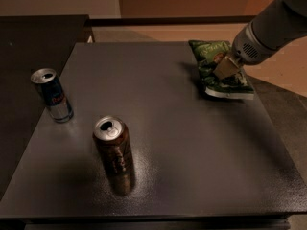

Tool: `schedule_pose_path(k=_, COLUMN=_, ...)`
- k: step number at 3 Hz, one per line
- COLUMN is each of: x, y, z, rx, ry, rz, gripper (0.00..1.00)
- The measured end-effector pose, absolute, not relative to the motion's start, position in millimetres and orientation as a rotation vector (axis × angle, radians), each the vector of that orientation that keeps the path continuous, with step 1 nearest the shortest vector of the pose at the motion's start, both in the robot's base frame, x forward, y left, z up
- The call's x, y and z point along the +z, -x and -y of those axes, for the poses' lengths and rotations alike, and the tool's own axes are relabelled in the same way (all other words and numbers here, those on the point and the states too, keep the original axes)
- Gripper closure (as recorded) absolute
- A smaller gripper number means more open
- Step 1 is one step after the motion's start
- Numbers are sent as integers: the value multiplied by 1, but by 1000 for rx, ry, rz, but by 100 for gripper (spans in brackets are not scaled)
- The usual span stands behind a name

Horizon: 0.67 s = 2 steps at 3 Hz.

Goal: Pick green jalapeno chip bag

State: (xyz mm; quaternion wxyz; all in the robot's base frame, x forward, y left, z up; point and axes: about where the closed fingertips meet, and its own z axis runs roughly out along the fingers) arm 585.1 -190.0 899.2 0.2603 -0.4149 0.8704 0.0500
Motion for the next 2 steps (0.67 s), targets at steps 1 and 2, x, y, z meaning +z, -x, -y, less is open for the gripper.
schedule_pose_path(k=1, x=932, y=-576, z=178, rx=140, ry=1176, rz=-2284, gripper=100)
schedule_pose_path(k=2, x=966, y=-569, z=171, rx=127, ry=1224, rz=-2210, gripper=100)
